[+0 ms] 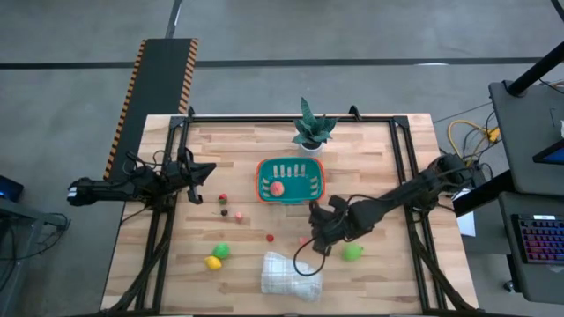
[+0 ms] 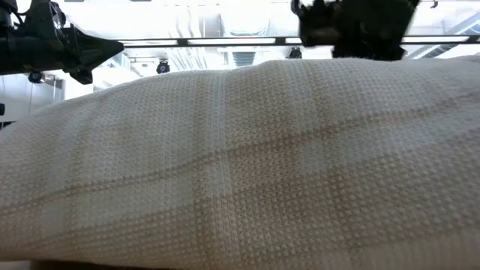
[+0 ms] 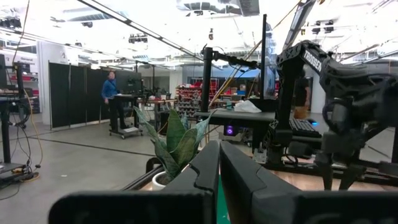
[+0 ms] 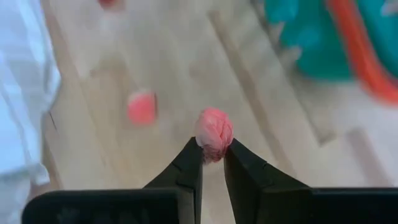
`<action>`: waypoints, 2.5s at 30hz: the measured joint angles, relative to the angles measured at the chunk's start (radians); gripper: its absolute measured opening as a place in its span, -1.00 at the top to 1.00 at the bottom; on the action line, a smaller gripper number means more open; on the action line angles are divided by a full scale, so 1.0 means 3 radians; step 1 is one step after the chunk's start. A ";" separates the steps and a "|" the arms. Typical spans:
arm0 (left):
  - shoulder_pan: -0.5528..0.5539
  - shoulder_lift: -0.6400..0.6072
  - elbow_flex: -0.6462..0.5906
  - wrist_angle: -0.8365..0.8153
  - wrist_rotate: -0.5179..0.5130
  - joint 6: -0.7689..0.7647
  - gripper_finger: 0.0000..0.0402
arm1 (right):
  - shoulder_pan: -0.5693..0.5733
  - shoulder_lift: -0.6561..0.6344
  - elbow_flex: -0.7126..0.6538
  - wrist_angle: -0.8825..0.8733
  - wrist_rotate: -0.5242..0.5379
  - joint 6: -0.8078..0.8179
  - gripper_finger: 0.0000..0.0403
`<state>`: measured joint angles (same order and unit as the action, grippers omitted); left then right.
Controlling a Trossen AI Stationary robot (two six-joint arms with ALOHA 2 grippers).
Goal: Build produce basket
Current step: Put the pink peach into the blue basket
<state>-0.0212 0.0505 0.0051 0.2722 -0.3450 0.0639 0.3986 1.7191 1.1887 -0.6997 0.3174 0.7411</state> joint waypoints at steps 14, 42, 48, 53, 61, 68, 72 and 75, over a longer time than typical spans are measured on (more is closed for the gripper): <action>-0.0001 0.0000 0.0000 0.0029 0.0000 -0.0001 1.00 | -0.0499 0.0000 0.0429 -0.0008 0.0173 -0.0992 0.78; -0.0001 0.0000 0.0000 0.0028 0.0000 0.0004 1.00 | -0.1611 0.0000 0.0397 -0.0007 0.0167 -0.1640 0.78; 0.0000 0.0001 0.0000 0.0027 -0.0001 0.0005 1.00 | -0.1614 0.0000 0.0345 -0.0006 0.0152 -0.1614 0.78; 0.0000 0.0001 0.0000 0.0026 -0.0001 0.0005 1.00 | -0.1614 0.0000 0.0331 -0.0001 0.0152 -0.1600 0.78; 0.0000 0.0002 0.0000 0.0026 -0.0001 0.0005 1.00 | -0.1560 0.0000 0.0330 -0.0001 0.0143 -0.1510 0.78; 0.0000 0.0003 0.0000 0.0025 -0.0001 0.0010 1.00 | -0.1368 0.0001 0.0330 -0.0002 0.0129 -0.1342 0.78; 0.0000 0.0003 0.0000 0.0025 -0.0001 0.0010 1.00 | -0.1288 0.0001 0.0330 -0.0018 -0.0156 -0.1332 0.78; 0.0000 0.0004 0.0000 0.0024 -0.0001 0.0011 1.00 | -0.1237 0.0001 0.0330 -0.0061 -0.0209 -0.1310 0.78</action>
<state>-0.0212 0.0517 0.0051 0.2794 -0.3454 0.0673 0.0273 1.7195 1.2877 -0.7180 0.2546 0.3481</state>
